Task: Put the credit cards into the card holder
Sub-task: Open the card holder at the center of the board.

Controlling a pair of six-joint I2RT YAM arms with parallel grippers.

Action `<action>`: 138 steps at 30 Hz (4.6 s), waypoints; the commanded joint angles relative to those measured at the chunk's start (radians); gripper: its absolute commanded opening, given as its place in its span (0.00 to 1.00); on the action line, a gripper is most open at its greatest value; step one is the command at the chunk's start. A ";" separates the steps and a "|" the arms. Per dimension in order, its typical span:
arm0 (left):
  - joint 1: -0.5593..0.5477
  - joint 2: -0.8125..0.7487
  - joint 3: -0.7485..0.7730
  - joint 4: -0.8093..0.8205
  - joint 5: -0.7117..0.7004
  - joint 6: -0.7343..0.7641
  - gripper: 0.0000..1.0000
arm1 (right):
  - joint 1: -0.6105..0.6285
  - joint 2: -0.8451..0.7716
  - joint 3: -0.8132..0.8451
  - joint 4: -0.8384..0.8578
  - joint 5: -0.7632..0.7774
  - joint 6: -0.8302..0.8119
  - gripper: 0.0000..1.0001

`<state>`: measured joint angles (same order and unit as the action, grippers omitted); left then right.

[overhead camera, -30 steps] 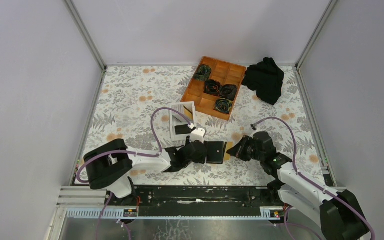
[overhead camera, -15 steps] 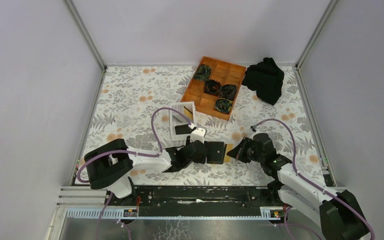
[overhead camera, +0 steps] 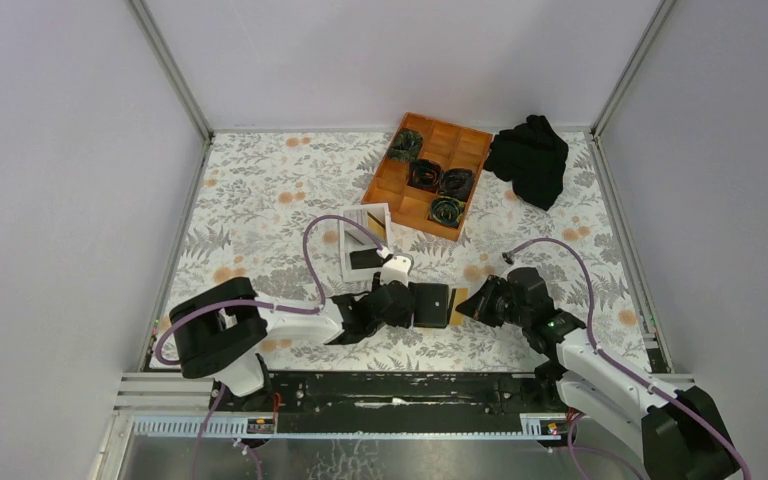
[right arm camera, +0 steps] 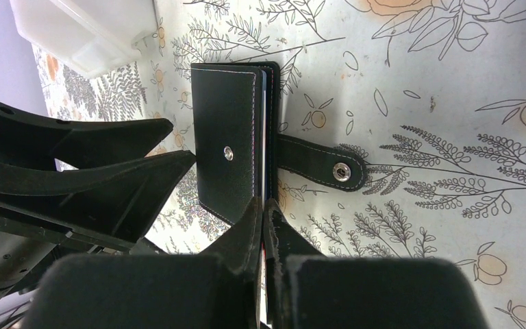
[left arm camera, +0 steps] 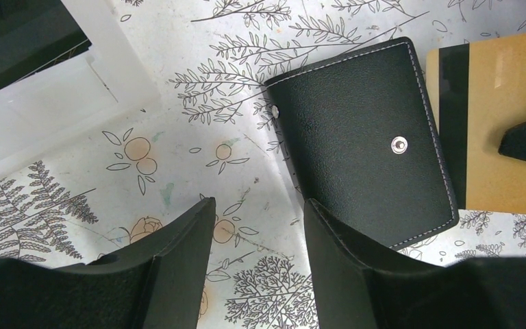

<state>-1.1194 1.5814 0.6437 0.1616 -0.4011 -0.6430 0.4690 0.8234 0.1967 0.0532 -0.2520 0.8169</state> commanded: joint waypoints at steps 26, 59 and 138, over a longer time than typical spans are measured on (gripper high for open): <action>-0.025 0.049 0.011 0.063 0.006 -0.020 0.57 | -0.006 0.031 -0.085 0.230 -0.092 0.084 0.00; -0.052 0.173 0.013 0.201 0.149 -0.012 0.52 | 0.005 0.033 0.024 0.209 -0.149 0.012 0.00; -0.221 -0.079 0.171 -0.425 -0.426 -0.289 0.57 | 0.599 0.621 0.589 -0.275 0.687 -0.214 0.00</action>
<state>-1.3331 1.4300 0.7723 -0.2760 -0.7879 -0.9646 1.0508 1.4517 0.7940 -0.2302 0.4267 0.6064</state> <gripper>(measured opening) 0.575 0.019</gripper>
